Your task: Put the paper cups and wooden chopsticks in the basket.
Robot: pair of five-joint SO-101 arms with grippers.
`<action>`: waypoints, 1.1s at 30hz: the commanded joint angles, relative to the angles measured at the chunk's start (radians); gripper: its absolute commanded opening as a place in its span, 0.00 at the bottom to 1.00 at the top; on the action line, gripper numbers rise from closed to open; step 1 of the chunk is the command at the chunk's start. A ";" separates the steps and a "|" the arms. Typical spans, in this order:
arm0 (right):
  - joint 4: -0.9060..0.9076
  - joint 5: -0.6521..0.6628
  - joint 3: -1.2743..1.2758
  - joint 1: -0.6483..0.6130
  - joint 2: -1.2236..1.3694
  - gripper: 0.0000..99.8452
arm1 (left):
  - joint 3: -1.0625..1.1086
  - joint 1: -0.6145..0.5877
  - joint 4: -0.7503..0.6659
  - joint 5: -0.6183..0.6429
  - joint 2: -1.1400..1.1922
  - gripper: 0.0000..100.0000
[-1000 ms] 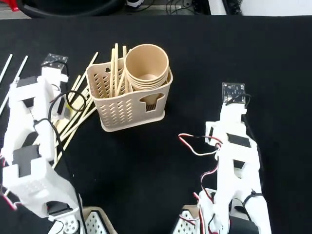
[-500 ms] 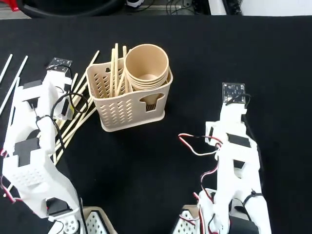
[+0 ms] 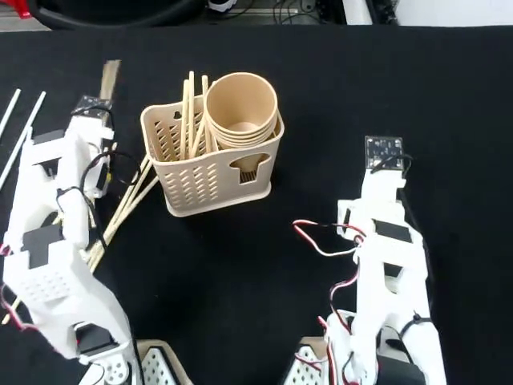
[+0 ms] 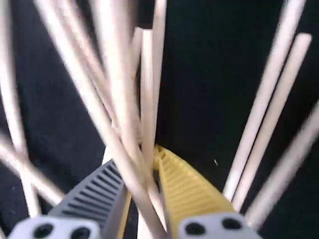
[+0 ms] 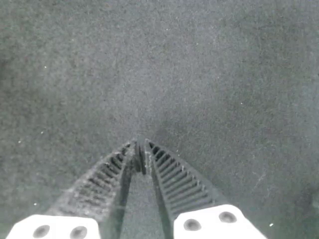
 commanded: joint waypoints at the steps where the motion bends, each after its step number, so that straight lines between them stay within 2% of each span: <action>1: -0.015 0.011 -0.004 -0.003 -0.002 0.02 | 0.027 -0.024 0.002 0.044 -0.114 0.03; 10: -0.015 0.011 -0.004 -0.003 -0.002 0.02 | 0.263 -0.015 -0.071 0.058 -0.563 0.03; 13: -0.014 0.011 -0.004 -0.003 -0.002 0.02 | 0.340 -0.022 -0.106 0.104 -0.750 0.03; 23: -0.012 0.011 -0.004 -0.003 -0.002 0.02 | 0.587 -0.015 -0.222 0.147 -1.260 0.03; 28: -0.011 0.011 -0.004 -0.003 -0.002 0.02 | 0.740 -0.013 -0.339 0.209 -1.445 0.03; 33: -0.011 0.011 -0.004 -0.003 -0.002 0.02 | 0.911 -0.013 -0.525 0.224 -1.571 0.03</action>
